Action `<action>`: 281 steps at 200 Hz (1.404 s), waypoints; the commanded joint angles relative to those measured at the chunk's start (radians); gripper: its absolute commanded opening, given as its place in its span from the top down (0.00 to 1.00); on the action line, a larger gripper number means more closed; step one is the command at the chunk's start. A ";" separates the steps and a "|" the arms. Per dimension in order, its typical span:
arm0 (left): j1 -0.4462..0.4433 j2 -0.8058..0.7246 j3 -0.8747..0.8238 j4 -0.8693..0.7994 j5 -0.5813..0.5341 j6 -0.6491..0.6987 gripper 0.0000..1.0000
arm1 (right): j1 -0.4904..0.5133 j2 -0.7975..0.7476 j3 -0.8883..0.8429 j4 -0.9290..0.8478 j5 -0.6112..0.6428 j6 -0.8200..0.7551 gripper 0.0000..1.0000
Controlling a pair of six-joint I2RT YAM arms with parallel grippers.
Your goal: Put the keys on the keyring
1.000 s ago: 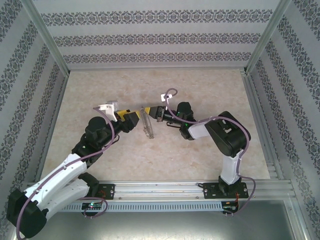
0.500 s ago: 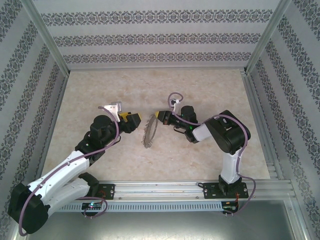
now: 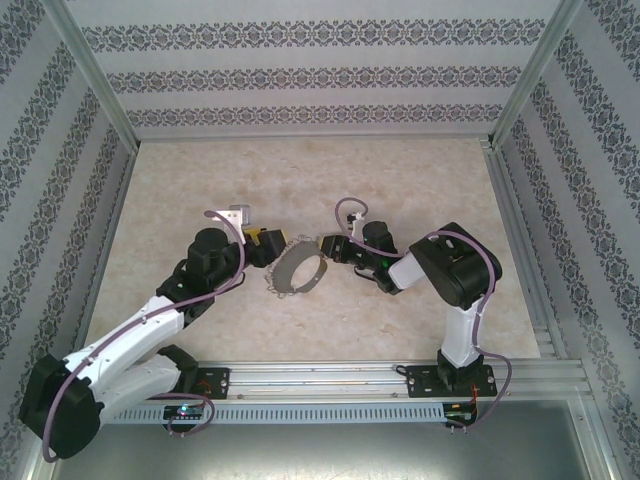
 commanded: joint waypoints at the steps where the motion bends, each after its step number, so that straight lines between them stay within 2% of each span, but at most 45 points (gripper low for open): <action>1: -0.008 0.023 0.022 0.056 0.040 -0.011 0.35 | 0.005 -0.038 -0.025 -0.018 0.036 -0.031 0.73; 51: -0.017 0.097 0.000 0.101 0.080 -0.047 0.35 | -0.004 -0.128 -0.101 -0.038 0.078 -0.053 0.65; 108: -0.067 0.257 -0.047 0.205 0.079 -0.090 0.31 | 0.002 -0.395 -0.065 -0.510 0.203 -0.273 0.61; 139: -0.078 0.337 -0.054 0.236 0.064 -0.100 0.29 | 0.017 -0.448 -0.019 -0.690 0.248 -0.352 0.58; 223: -0.079 0.457 -0.081 0.241 0.034 -0.109 0.27 | 0.037 -0.473 -0.037 -0.720 0.298 -0.343 0.55; 269: -0.079 0.557 -0.074 0.284 0.025 -0.099 0.26 | 0.037 -0.576 -0.006 -0.860 0.413 -0.410 0.40; 281: -0.079 0.580 -0.071 0.295 0.020 -0.096 0.25 | 0.035 -0.608 0.002 -0.896 0.444 -0.427 0.32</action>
